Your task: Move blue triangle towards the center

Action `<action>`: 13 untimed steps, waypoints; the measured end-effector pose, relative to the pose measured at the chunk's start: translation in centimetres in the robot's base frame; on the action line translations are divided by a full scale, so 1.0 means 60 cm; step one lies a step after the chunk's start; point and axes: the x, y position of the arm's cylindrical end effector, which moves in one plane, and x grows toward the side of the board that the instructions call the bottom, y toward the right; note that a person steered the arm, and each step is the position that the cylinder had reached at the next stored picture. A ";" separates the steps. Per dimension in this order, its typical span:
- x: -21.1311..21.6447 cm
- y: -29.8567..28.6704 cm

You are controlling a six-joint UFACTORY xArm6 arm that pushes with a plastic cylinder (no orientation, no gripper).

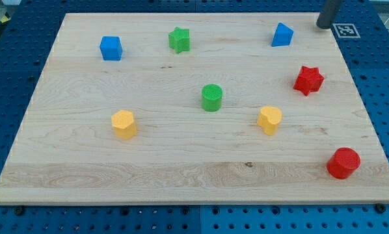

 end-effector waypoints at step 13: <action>0.050 -0.137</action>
